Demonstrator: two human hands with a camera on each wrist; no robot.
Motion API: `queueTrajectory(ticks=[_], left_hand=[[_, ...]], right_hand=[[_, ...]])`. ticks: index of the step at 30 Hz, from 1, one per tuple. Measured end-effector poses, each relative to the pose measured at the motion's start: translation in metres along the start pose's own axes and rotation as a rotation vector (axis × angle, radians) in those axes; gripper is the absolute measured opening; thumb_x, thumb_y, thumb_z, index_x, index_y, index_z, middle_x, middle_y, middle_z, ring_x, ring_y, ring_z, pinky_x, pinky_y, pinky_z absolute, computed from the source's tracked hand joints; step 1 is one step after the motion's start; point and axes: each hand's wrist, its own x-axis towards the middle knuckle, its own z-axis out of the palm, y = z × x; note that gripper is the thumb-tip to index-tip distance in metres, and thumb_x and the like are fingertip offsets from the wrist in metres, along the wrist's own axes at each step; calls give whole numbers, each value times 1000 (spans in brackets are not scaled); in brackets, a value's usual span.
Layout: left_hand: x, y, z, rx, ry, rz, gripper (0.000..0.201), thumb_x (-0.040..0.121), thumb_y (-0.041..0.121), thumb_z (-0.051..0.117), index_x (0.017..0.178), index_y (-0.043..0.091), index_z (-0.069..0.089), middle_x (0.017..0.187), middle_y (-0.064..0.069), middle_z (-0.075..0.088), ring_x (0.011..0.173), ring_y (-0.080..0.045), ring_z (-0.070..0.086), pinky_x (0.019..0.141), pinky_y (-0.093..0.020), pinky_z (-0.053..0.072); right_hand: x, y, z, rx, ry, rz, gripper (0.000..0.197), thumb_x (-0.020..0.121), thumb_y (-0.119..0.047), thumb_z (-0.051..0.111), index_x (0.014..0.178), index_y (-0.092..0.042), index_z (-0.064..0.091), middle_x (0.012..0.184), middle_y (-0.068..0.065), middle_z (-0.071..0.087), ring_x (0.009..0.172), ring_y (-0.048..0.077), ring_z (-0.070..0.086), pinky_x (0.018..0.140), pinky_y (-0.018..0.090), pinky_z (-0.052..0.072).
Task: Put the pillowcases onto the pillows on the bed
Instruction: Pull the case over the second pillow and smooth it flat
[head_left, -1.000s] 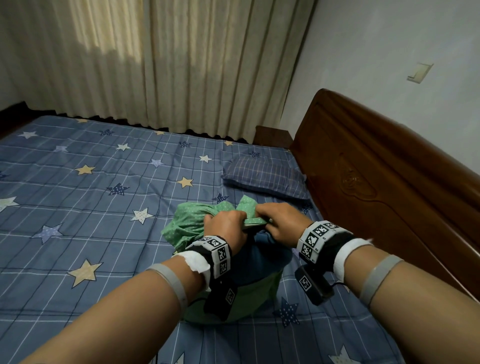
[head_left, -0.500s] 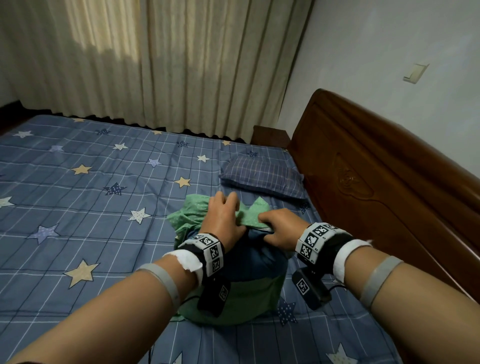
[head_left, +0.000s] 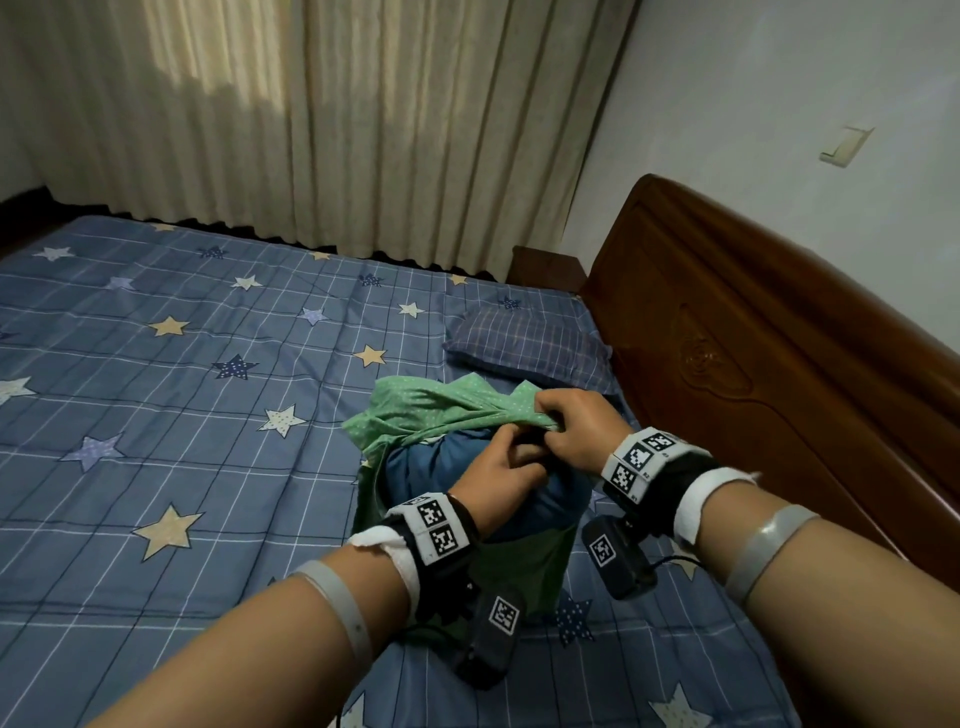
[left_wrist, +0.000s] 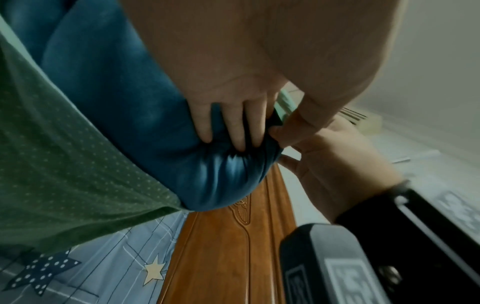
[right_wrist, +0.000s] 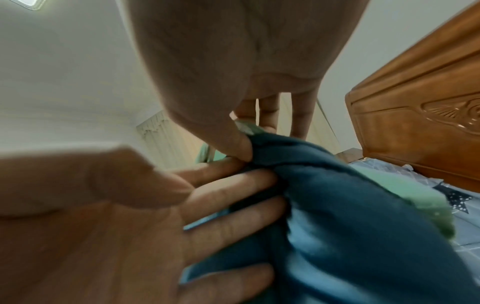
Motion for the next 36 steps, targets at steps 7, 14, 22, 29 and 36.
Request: queueTrajectory(ticks=[7, 14, 22, 29, 36], left_hand=[[0, 28, 6, 472, -21, -225, 24, 93, -1, 51, 111, -7, 66, 115, -27, 65, 111, -37, 60, 91, -39, 43], [6, 18, 15, -235, 11, -166, 17, 62, 9, 60, 75, 6, 71, 76, -15, 65, 79, -28, 62, 72, -36, 48], [15, 2, 10, -510, 226, -292, 47, 95, 37, 60, 117, -5, 66, 111, -24, 71, 96, -35, 71, 76, -36, 57], [1, 3, 17, -472, 95, -279, 44, 86, 35, 73, 114, 1, 70, 108, -16, 74, 99, -32, 72, 93, -43, 55], [-2, -11, 15, -436, 159, -265, 38, 83, 22, 76, 109, -5, 68, 102, -22, 74, 100, -39, 70, 95, -50, 54]], right_hand=[[-14, -29, 16, 34, -48, -115, 18, 73, -5, 57, 72, -20, 47, 70, -5, 52, 72, 18, 53, 61, 33, 43], [-24, -1, 10, -2, 29, -29, 12, 78, -13, 60, 85, -19, 53, 86, -1, 53, 78, 19, 49, 68, 35, 40], [-41, 42, 24, 330, 163, 151, 29, 77, -15, 63, 102, -22, 50, 107, 4, 53, 89, 20, 61, 83, 40, 54], [-29, 66, 15, 609, -69, 427, 58, 91, -42, 63, 142, -33, 35, 121, 1, 61, 103, 20, 63, 83, 34, 52], [-24, 61, -9, 201, 62, 255, 14, 91, -22, 64, 81, -12, 61, 78, 5, 65, 75, 21, 60, 74, 37, 48]])
